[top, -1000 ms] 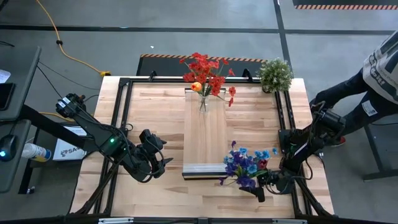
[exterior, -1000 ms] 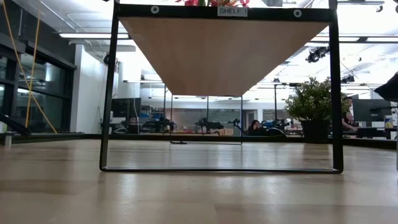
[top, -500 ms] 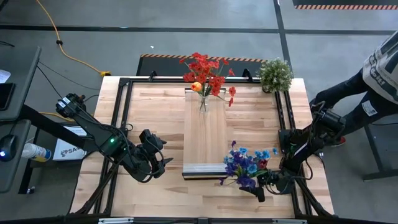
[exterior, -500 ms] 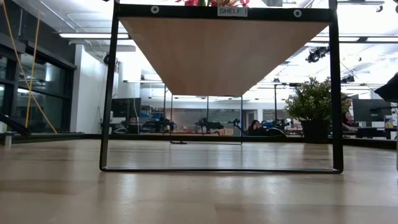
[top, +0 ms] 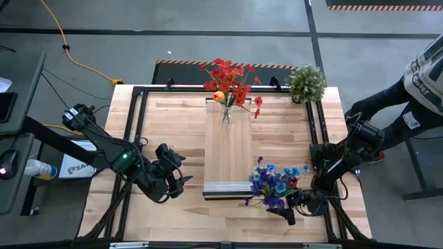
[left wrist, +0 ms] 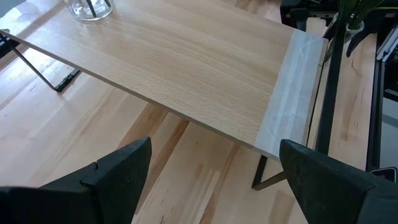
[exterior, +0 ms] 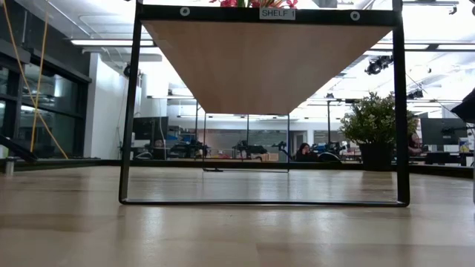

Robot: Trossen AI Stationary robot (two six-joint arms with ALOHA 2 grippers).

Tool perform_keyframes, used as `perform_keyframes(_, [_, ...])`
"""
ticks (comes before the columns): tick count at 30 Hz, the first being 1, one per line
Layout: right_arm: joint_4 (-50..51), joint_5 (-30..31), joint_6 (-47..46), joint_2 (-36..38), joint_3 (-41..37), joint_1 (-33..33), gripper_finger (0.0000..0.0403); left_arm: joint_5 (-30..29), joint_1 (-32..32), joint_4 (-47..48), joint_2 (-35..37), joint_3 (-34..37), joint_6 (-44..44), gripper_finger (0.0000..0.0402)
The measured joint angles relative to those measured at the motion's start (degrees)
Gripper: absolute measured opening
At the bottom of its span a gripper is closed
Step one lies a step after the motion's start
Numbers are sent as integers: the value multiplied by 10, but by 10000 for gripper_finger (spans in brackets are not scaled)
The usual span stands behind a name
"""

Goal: Pick and place flowers into a vace then onto a shelf
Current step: Put the transparent vase with flowers on the shelf

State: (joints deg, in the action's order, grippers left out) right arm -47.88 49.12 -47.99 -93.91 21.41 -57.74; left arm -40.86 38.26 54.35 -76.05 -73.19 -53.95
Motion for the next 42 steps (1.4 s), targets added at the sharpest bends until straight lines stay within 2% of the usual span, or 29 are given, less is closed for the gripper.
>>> perform_keyframes(15, [0, 5, 0, 0, 0, 0, 356, 0, 0, -3, 0, 0, 1, 385])
perform_keyframes(25, [0, 36, 0, 0, 0, 0, 354, 0, 0, -3, 0, 0, 1, 385])
perform_keyframes(42, [0, 9, -11, 0, 0, 23, 295, 0, 0, -7, 0, 0, 1, 385])
